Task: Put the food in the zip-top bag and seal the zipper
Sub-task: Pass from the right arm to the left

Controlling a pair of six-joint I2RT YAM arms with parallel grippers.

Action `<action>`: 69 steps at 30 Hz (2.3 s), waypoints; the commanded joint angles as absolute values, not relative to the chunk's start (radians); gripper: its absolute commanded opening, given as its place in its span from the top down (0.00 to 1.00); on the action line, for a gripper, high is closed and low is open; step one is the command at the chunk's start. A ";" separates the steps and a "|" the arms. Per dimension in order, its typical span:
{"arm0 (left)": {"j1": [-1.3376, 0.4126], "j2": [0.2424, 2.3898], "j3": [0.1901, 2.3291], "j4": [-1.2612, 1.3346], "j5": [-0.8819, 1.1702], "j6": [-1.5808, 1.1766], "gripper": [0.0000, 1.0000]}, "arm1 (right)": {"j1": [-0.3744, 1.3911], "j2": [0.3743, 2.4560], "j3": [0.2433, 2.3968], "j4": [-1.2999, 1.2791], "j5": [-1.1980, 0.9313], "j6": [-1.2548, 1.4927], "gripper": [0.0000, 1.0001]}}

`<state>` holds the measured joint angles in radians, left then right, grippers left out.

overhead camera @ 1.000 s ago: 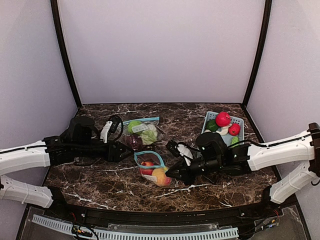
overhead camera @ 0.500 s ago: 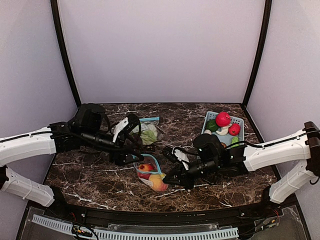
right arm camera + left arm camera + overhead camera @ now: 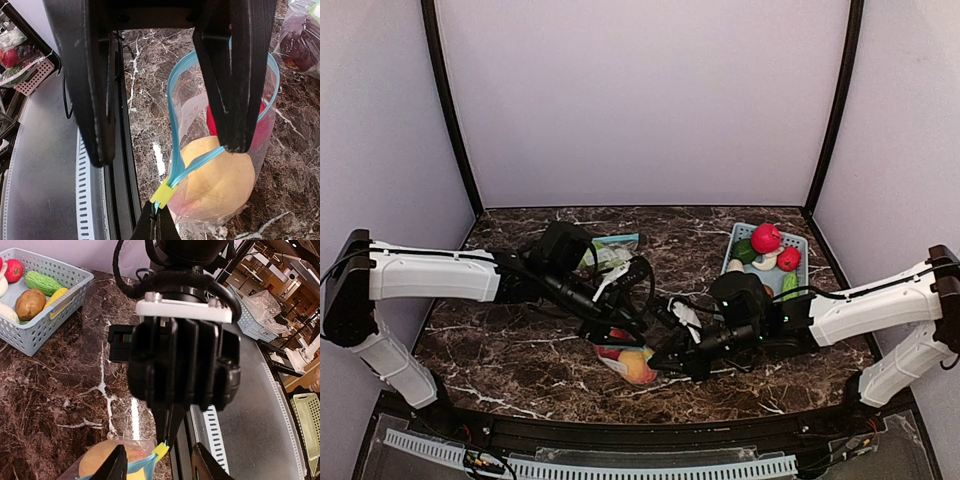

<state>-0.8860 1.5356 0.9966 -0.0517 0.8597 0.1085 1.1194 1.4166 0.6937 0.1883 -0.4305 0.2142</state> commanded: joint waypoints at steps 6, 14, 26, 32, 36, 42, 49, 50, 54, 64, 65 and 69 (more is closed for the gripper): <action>-0.904 1.599 1.008 -0.022 0.947 0.098 0.57 | 1.112 1.390 0.661 0.279 -0.462 0.225 1.00; -0.910 1.614 1.016 -0.093 0.860 0.158 0.58 | 1.105 1.376 0.650 0.291 -0.460 0.230 1.00; -0.933 1.629 1.032 -0.160 0.818 0.202 0.70 | 1.095 1.375 0.646 0.296 -0.465 0.233 1.00; -0.938 1.642 1.042 -0.160 0.841 0.185 0.80 | 1.087 1.385 0.647 0.297 -0.461 0.240 1.00; -0.941 1.651 1.048 -0.162 0.868 0.174 0.85 | 1.082 1.387 0.650 0.290 -0.448 0.245 1.00; -0.945 1.650 1.059 -0.179 0.885 0.164 0.95 | 1.071 1.390 0.653 0.274 -0.416 0.256 1.00; -0.944 1.620 1.060 -0.208 0.845 0.164 0.99 | 1.068 1.381 0.650 0.248 -0.381 0.265 1.00; -0.944 1.609 1.061 -0.222 0.833 0.170 0.99 | 1.068 1.378 0.653 0.235 -0.375 0.263 1.00; -0.943 1.579 1.072 -0.273 0.753 0.216 0.99 | 1.067 1.366 0.672 0.167 -0.348 0.238 1.00; -0.947 1.515 1.049 -0.312 0.635 0.225 0.99 | 1.067 1.365 0.682 0.136 -0.336 0.217 1.00; -0.947 1.507 1.039 -0.312 0.631 0.224 0.99 | 1.067 1.369 0.684 0.137 -0.339 0.216 1.00; -0.947 1.497 1.024 -0.346 0.600 0.238 0.99 | 1.067 1.379 0.692 0.138 -0.347 0.206 1.00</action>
